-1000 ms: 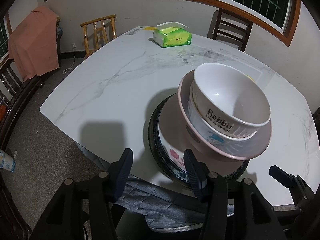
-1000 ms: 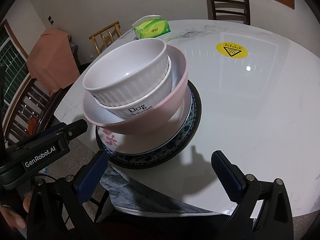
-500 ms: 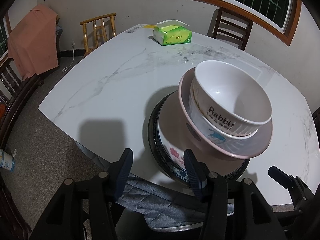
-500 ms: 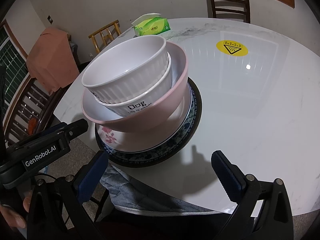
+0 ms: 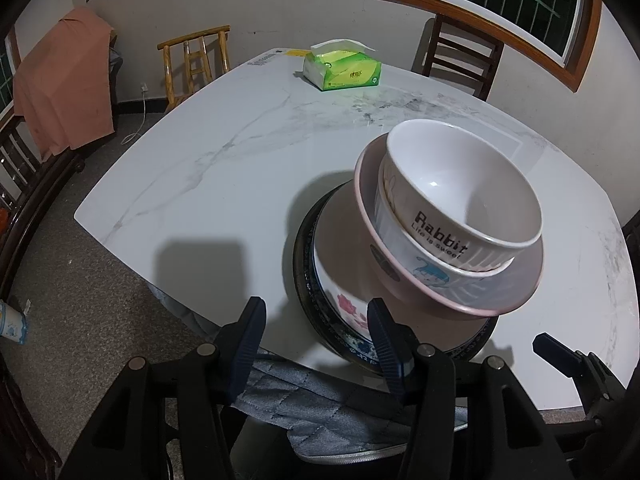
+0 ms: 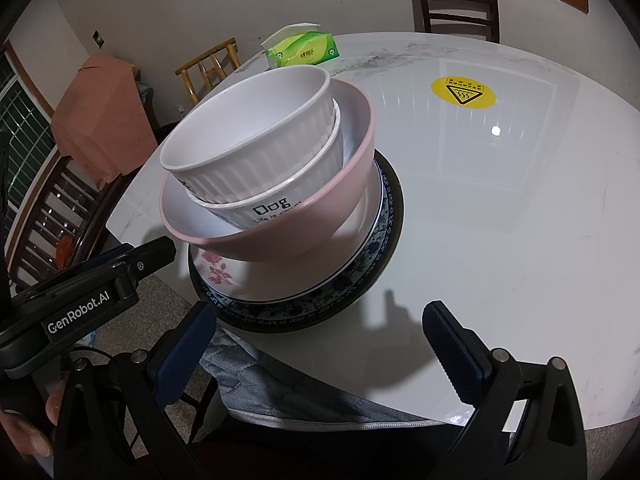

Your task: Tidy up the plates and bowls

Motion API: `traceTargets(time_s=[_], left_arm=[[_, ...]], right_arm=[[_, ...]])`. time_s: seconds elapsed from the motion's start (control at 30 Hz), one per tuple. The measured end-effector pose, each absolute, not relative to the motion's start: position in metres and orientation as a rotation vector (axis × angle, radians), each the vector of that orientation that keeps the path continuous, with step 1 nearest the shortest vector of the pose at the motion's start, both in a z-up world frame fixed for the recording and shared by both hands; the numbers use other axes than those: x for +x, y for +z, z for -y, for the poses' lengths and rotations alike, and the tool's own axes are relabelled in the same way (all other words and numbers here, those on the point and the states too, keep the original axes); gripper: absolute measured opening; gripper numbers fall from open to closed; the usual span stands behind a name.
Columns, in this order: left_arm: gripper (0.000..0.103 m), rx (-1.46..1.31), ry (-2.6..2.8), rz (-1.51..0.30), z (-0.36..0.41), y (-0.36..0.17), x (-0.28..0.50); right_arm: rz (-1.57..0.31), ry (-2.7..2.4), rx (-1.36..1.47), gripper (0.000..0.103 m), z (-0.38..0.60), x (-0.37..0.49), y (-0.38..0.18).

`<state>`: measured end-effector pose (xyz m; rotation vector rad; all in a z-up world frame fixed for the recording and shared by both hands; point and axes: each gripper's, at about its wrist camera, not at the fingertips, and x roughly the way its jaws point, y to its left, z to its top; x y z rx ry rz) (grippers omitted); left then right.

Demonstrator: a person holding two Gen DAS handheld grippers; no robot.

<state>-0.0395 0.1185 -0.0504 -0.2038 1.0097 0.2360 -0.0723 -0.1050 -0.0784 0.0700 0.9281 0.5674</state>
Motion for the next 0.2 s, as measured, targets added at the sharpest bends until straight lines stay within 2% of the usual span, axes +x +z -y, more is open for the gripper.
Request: traceTargets(time_s=[0.2], left_arm=[[0.054, -0.205, 0.234, -1.008, -0.1188, -0.0506, -0.0403]], right_arm=[[-0.931, 0.567, 0.072, 0.102, 0.1049, -0.0732, -0.0795]])
